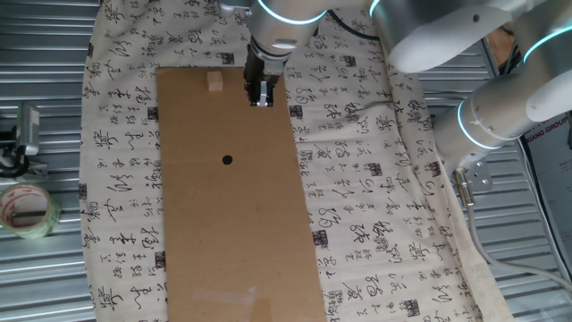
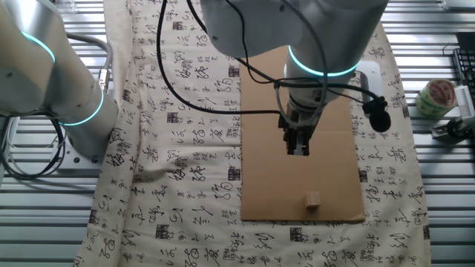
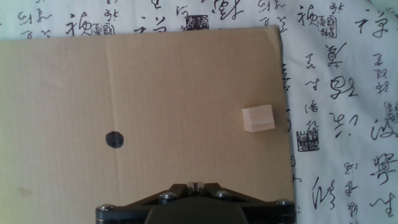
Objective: Grab the block and place it at the designated location
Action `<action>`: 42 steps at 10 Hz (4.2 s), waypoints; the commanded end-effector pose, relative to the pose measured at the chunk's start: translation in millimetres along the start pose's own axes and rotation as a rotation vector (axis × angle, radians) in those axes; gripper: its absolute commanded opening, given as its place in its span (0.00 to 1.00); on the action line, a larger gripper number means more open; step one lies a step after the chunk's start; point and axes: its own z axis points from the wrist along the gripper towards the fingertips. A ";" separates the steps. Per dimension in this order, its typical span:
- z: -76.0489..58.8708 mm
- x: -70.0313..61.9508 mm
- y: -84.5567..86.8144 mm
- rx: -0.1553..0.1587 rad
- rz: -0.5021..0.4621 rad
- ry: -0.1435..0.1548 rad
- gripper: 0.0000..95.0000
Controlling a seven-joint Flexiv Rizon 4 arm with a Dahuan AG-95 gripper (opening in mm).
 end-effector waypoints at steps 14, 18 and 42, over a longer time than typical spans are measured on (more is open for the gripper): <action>-0.3 -0.3 0.1 -0.114 0.086 -0.054 0.00; 1.9 -1.0 -1.3 -0.113 0.084 -0.051 0.00; 50.2 -40.2 -57.0 -0.143 -0.116 -0.066 0.00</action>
